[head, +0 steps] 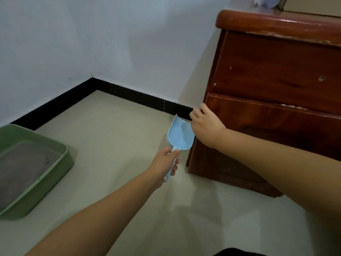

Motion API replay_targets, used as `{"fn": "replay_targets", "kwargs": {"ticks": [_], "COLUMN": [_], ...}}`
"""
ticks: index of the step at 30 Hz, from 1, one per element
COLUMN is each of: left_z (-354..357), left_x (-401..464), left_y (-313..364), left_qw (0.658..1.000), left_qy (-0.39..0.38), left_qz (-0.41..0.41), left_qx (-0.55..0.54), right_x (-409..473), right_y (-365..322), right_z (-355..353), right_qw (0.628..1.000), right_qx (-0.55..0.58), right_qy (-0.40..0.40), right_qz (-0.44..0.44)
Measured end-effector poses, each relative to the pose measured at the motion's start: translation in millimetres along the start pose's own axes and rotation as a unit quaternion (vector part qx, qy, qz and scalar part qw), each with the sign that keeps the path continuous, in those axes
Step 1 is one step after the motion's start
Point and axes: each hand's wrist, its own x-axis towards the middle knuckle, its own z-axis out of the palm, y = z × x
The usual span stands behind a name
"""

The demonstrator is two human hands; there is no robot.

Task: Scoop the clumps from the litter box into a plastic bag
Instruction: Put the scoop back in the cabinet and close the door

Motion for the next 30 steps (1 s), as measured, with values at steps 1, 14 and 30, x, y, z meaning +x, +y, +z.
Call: {"fn": "replay_targets", "kwargs": {"ticks": [1, 14, 30], "left_z": [-2.2, -16.7, 37.7], "left_x": [0.7, -9.9, -12.8], "left_y": [1.1, -81.1, -73.3], "left_qw": [1.000, 0.968, 0.964], "left_qy": [-0.002, -0.025, -0.236], "left_qz": [0.002, 0.099, 0.008], "left_qx": [0.005, 0.229, 0.122], "right_x": [-4.6, -99.0, -193.9], "right_y": [-4.0, -54.3, -114.1], "right_z": [-5.5, -58.4, -108.1], "right_qw": [1.000, 0.994, 0.947], "right_qx": [-0.004, 0.094, 0.176], "right_qy": [-0.003, -0.037, -0.121], "right_qz": [0.000, 0.035, 0.240]}}
